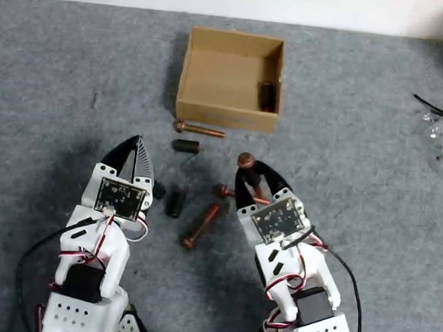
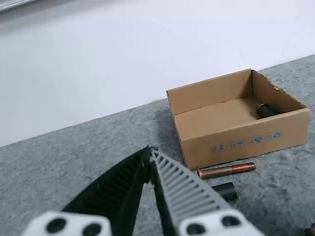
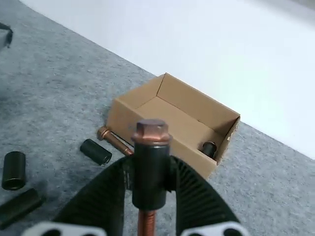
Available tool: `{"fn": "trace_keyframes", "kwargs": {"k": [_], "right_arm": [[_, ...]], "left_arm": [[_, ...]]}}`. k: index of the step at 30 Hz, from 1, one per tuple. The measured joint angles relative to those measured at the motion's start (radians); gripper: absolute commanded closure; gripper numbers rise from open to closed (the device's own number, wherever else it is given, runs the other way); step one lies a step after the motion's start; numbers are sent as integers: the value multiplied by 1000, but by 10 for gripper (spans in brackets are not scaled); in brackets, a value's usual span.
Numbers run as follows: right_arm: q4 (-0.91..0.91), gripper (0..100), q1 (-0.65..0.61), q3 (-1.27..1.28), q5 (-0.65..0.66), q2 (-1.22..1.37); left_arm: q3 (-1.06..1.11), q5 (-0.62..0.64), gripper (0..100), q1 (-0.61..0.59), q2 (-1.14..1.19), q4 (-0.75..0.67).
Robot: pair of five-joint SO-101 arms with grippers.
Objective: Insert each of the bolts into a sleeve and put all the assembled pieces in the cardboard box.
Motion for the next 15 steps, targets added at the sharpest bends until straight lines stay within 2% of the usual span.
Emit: {"fn": "trace_keyframes", "kwargs": {"k": [4, 7, 15], "right_arm": [[-8, 994, 17, 0, 26, 40], [-9, 994, 25, -34, 28, 163], [-9, 994, 23, -471, 32, 806]], "left_arm": [[0, 0, 993, 0, 0, 0], [0, 0, 993, 0, 0, 0], [0, 0, 992, 0, 0, 0]]}}
